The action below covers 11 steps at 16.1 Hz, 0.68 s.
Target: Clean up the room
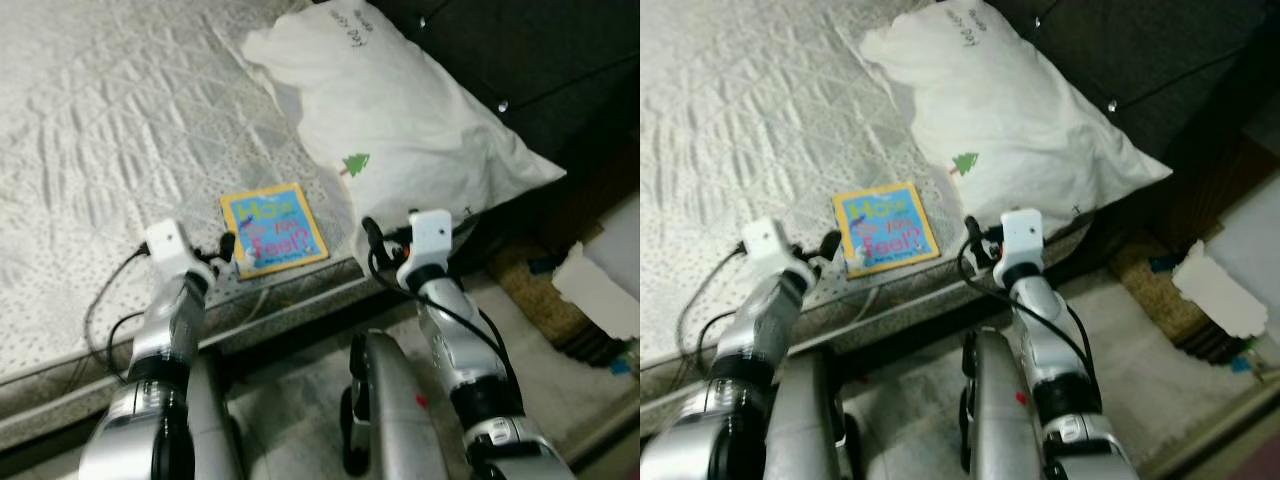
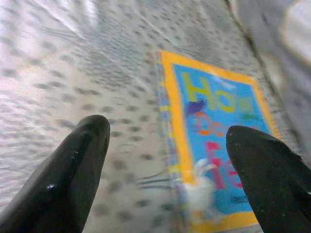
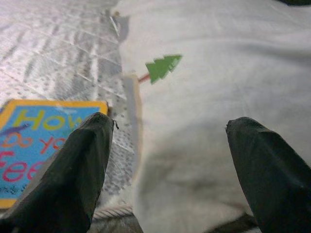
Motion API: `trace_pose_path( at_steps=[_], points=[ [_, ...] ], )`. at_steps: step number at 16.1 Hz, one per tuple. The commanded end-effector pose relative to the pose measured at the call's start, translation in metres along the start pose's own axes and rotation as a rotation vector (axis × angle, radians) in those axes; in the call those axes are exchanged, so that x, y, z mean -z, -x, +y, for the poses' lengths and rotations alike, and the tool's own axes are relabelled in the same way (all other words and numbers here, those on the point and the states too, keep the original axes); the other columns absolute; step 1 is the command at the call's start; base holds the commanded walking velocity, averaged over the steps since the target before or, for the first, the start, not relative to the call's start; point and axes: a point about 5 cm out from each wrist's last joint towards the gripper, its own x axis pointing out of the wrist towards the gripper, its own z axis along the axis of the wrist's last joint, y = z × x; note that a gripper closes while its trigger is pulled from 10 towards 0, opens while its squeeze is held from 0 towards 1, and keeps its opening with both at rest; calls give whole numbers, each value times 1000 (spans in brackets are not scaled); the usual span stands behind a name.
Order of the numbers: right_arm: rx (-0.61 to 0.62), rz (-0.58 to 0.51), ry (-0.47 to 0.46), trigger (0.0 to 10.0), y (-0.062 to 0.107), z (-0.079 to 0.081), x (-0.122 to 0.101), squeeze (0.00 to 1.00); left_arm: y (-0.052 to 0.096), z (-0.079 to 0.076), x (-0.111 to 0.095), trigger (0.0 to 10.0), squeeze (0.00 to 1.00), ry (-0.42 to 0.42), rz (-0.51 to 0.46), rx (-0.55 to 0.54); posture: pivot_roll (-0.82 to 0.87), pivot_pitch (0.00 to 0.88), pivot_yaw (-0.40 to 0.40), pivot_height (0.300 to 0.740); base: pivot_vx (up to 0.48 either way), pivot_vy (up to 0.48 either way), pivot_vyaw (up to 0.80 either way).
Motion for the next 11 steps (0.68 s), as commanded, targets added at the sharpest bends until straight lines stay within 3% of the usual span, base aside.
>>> trace_pose_path(
  at_steps=[1, 3, 7, 8, 11],
  points=[
    [17, 1, -4, 10000, -3, -4, 1, 0, 7, -3, -11, 10000, 1000, -105, -70, -21, 63, 52, -23, 556, 0, 0, 0],
    [4, -26, -20, 10000, -13, 0, -5, 0, 17, -7, -19, 10000, 1000, -148, -127, -28, 83, 5, -24, 556, 0, 0, 0],
    [-31, -90, -24, 10000, -26, 7, -20, 0, 17, -3, -22, 10000, 1000, -154, -126, -122, 84, 0, -18, 570, 0, 0, 0],
    [-30, -91, -25, 10000, -28, 7, -21, 0, 14, -4, -24, 10000, 0, -157, -126, -125, 80, 0, -15, 580, 0, 0, 0],
    [-22, -106, -26, 10000, -31, 4, -25, 0, 9, -10, -31, 10000, 0, -150, -140, -110, 72, 0, -10, 605, 0, 0, 0]
  ],
)
